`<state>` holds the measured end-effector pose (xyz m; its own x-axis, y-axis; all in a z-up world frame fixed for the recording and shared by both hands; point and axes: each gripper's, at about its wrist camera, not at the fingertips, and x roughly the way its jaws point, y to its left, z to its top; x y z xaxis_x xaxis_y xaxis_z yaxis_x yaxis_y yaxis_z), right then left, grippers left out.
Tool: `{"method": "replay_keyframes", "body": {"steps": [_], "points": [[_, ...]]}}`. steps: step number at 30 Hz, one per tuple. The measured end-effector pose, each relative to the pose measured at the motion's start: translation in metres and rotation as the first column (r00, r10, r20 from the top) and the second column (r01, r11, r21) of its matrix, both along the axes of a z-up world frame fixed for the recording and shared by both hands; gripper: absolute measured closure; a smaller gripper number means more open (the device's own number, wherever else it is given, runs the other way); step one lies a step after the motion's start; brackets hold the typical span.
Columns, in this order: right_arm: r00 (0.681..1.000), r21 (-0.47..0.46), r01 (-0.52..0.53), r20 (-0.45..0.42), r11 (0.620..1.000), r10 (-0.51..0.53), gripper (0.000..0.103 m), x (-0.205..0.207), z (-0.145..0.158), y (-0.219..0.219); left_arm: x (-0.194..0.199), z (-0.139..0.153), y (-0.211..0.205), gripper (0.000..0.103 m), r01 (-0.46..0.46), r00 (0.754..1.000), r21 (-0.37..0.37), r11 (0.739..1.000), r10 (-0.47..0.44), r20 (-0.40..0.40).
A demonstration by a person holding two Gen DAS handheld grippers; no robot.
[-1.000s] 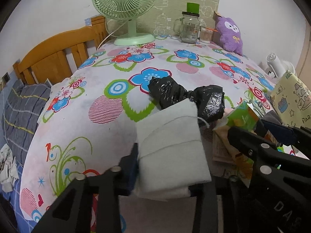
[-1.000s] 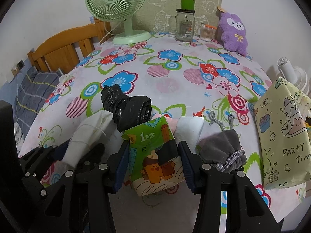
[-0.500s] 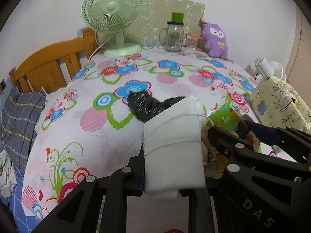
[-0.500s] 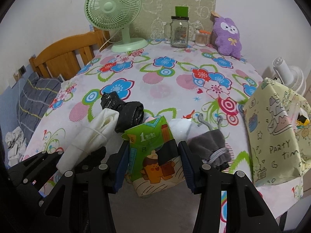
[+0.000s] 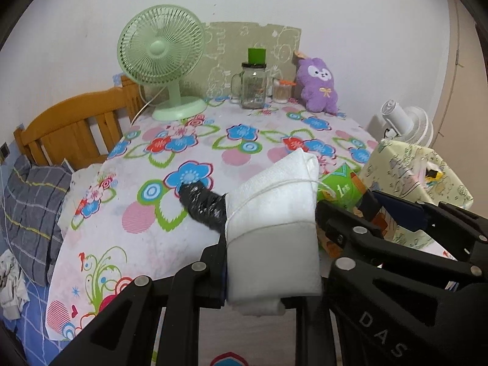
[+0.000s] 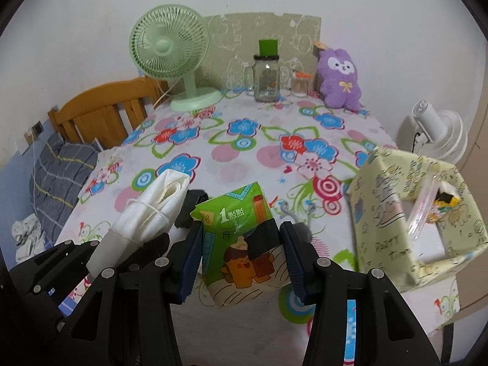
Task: Organize soft objects
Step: 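Carry the white cloth and green snack box toward the patterned box with both tools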
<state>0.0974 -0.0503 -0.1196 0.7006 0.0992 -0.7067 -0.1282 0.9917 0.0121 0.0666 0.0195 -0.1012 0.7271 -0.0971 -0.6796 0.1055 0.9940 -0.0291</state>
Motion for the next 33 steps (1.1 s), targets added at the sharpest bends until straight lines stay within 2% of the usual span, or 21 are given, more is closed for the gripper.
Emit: {"method": "replay_keyframes", "body": {"steps": [17,33], "points": [[0.997,0.02,0.016,0.077,1.0,-0.018,0.049,-0.007,0.04,-0.03,-0.003,0.039,-0.033,0.085,0.025,0.998,0.001,1.0,-0.025,0.059],[0.99,0.013,0.062,0.124,0.998,-0.063,0.049,-0.001,0.061,-0.073,0.011,0.054,-0.08,0.084,0.076,0.992,0.015,0.997,-0.077,0.101]]}}
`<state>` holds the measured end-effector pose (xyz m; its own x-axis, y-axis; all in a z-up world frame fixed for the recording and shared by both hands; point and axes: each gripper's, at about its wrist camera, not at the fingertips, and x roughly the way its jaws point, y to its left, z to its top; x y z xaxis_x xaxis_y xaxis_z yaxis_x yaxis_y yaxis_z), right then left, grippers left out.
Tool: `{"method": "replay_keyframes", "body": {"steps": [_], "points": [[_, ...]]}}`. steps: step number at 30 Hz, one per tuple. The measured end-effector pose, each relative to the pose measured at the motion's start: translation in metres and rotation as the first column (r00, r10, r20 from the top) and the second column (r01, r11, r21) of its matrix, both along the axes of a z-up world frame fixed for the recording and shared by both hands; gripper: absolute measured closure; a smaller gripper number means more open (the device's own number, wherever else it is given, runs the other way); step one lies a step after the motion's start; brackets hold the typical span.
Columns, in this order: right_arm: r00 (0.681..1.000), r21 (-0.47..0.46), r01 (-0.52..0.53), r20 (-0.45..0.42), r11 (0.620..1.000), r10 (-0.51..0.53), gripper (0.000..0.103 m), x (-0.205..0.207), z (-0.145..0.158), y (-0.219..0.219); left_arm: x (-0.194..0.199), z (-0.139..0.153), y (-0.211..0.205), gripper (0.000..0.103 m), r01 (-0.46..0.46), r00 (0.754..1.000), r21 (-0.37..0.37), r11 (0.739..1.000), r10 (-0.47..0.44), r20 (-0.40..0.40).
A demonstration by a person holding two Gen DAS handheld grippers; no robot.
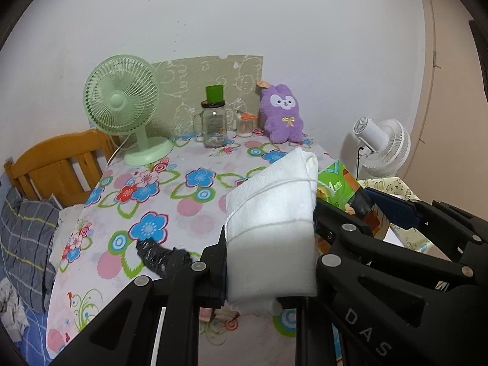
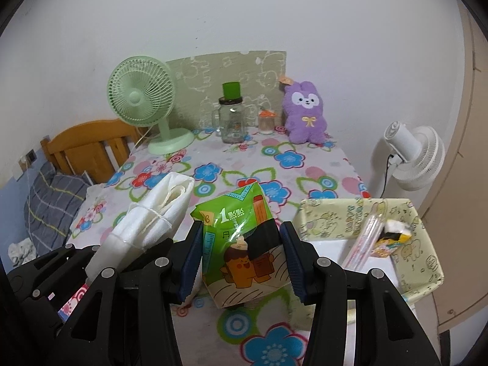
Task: Organize soft objects
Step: 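Carry the white cloth and green snack box toward the patterned box with both tools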
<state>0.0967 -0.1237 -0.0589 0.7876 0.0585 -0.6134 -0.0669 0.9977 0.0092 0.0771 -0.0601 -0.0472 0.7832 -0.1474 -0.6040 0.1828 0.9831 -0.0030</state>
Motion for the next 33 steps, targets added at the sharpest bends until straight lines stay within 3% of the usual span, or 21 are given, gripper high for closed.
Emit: {"method": "replay_keyframes", "body": {"steps": [16,33], "points": [[0.997,0.002,0.082,0.017,0.997,-0.082,0.049,0.005,0.008,-0.058,0.016,0.004,-0.055,0.084,0.096,0.995,0.005,0.995,-0.096,0.005],[0.983,-0.006,0.182,0.01,0.983,-0.182,0.049,0.008,0.003,-0.118,0.031,-0.005,-0.115,0.084,0.224,0.974,-0.003,0.975,-0.224,-0.018]]}}
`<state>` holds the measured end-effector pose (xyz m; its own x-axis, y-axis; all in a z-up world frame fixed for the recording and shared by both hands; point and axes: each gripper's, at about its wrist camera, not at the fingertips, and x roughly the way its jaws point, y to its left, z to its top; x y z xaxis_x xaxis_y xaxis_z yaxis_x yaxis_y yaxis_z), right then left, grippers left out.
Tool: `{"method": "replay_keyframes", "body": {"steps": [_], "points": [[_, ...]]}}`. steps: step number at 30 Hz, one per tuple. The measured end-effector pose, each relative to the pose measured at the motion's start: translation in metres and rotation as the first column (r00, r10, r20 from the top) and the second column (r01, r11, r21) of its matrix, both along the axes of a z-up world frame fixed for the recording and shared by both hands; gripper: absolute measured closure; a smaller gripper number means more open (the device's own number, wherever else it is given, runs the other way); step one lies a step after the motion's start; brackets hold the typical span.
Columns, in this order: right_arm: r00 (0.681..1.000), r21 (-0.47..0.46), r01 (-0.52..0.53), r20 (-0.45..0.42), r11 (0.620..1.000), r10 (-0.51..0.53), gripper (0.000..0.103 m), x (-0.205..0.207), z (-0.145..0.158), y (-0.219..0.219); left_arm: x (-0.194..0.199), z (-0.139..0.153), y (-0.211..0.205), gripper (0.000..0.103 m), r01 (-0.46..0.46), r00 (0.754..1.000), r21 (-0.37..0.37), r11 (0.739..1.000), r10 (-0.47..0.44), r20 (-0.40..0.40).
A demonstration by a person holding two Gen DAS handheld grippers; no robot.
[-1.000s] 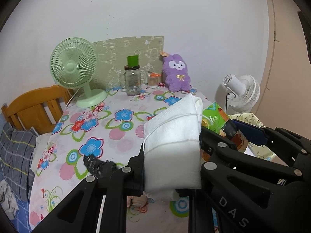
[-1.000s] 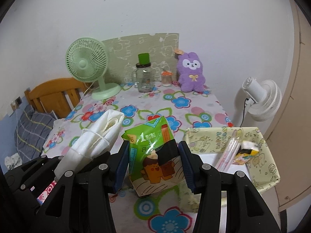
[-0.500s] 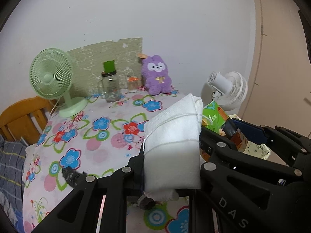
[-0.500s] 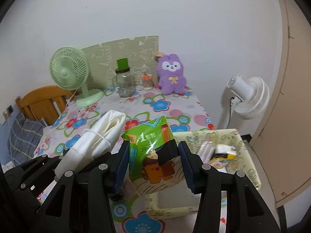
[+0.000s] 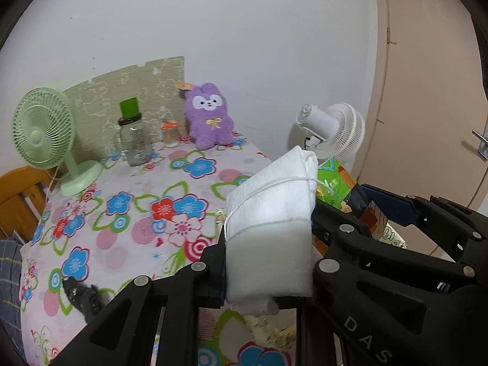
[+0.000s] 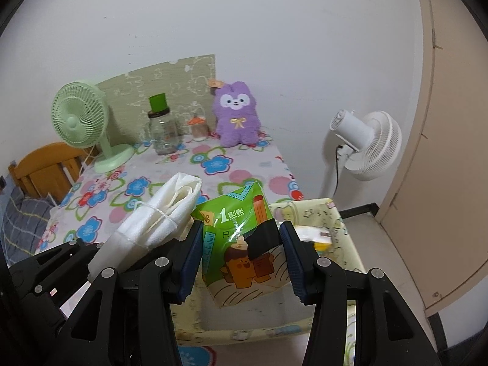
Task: Organize soft objects
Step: 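Carry the white cloth and green snack box toward the patterned box with both tools, then open both tools to drop the white cloth and green snack box into the box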
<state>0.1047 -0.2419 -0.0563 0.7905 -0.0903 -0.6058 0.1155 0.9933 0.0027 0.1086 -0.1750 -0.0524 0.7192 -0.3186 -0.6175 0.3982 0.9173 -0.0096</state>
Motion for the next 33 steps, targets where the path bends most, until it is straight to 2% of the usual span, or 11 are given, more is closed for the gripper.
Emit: {"method": "replay_keyframes", "body": {"steps": [10,17,24,26,33], "points": [[0.998,0.009,0.063,-0.016,0.998,-0.062,0.05,0.003,-0.01,-0.032,0.012,-0.012,-0.034,0.083,0.07,0.997,0.021,0.997,-0.069,-0.018],[0.995,0.035,0.093,-0.049,0.995,-0.092,0.05,0.009,-0.024,-0.051,0.025,-0.026,-0.049,0.074,0.092,0.995,0.044,0.995,-0.09,-0.05],[0.992,0.052,0.098,-0.08,0.994,-0.094,0.05,0.017,-0.034,-0.059,0.036,-0.036,-0.051,0.055,0.071,0.993,0.052,0.996,-0.065,-0.101],[0.992,0.061,0.099,-0.086,0.993,-0.094,0.05,0.02,-0.036,-0.06,0.037,-0.037,-0.051,0.044,0.065,0.991,0.057,0.996,-0.058,-0.117],[0.991,0.07,0.097,-0.102,0.993,-0.089,0.049,0.023,-0.04,-0.059,0.037,-0.038,-0.05,0.03,0.059,0.994,0.079,0.995,-0.051,-0.098]]}}
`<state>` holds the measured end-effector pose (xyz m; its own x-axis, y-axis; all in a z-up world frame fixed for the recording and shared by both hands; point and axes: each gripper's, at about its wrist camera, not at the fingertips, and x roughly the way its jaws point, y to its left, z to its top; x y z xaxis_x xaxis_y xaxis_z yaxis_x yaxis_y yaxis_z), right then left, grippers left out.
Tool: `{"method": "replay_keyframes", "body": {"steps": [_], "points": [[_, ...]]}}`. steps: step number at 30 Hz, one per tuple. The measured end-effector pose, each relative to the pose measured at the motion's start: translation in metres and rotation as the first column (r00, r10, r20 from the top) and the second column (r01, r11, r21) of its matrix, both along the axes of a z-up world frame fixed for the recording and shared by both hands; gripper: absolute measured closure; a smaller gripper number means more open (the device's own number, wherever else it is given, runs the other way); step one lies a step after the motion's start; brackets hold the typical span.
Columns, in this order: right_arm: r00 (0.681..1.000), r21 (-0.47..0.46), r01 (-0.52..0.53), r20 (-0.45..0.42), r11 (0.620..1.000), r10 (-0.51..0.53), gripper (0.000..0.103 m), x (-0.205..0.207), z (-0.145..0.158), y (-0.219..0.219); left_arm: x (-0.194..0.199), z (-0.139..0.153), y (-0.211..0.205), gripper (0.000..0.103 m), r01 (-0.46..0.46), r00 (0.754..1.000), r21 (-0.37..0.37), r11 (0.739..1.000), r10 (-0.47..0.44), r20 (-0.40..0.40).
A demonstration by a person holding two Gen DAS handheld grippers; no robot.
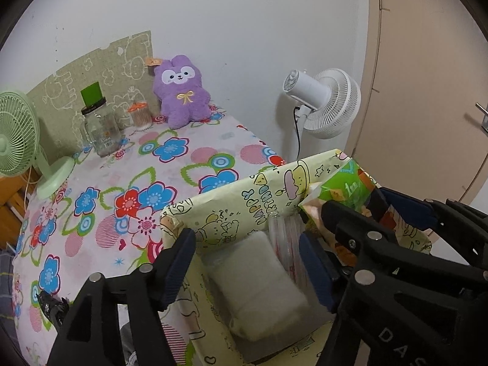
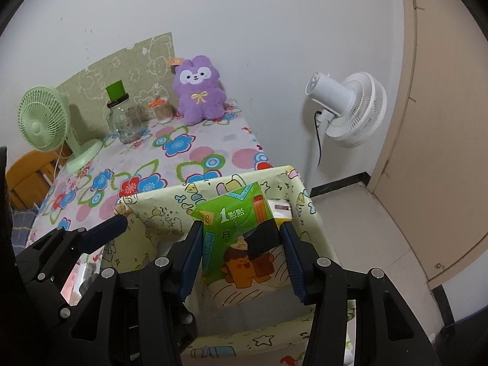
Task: Organize soft objects
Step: 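Open both tools to drop the white cloth and green snack box into the box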
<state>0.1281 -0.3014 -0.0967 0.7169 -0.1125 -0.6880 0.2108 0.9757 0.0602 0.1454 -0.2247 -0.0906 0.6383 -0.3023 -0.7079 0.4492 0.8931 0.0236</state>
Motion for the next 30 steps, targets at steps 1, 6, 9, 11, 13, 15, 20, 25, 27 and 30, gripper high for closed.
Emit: {"method": "replay_keyframes", "body": {"steps": [1,6,9,11,13,15,20,25,27,30], "points": [[1.0,0.005,-0.001,-0.001,1.0,0.001,0.049,0.0,0.0,0.0,0.0,0.0,0.001,0.029,0.001,1.0,0.0,1.0,-0.001,0.0],[1.0,0.014,-0.001,-0.004,1.0,0.001,0.046,-0.001,-0.001,0.003,-0.002,0.002,0.005,0.026,-0.002,1.0,0.008,1.0,0.002,-0.004],[1.0,0.022,-0.001,-0.009,1.0,0.001,0.044,-0.003,0.0,0.004,-0.006,0.003,0.007,0.026,0.004,1.0,0.011,1.0,-0.004,-0.002],[1.0,0.019,0.001,-0.006,1.0,-0.001,0.037,-0.006,0.001,0.006,-0.009,0.004,0.009,0.024,0.005,1.0,0.013,1.0,-0.005,0.005],[1.0,0.007,0.007,0.002,1.0,-0.007,0.027,-0.009,0.003,0.008,-0.012,0.006,0.012,0.022,0.003,1.0,0.009,1.0,-0.003,0.01],[1.0,-0.001,0.003,0.014,1.0,-0.003,0.026,-0.012,0.006,0.011,-0.015,0.008,0.013,0.021,0.001,1.0,0.005,1.0,-0.001,0.013],[1.0,-0.013,-0.003,0.026,1.0,0.003,0.025,-0.02,0.011,0.018,-0.022,0.014,0.02,0.02,-0.002,1.0,0.0,1.0,0.002,0.023],[0.999,-0.019,0.004,0.042,1.0,-0.004,0.021,-0.028,0.017,0.025,-0.03,0.021,0.03,0.018,-0.01,0.999,-0.017,1.0,0.011,0.036],[0.999,-0.022,0.001,0.05,1.0,0.0,0.021,-0.032,0.02,0.029,-0.034,0.024,0.034,0.018,-0.014,0.999,-0.022,1.0,0.015,0.045],[0.998,-0.031,-0.004,0.064,1.0,0.006,0.02,-0.038,0.024,0.035,-0.04,0.028,0.04,0.017,-0.021,0.998,-0.028,0.999,0.023,0.059]]}}
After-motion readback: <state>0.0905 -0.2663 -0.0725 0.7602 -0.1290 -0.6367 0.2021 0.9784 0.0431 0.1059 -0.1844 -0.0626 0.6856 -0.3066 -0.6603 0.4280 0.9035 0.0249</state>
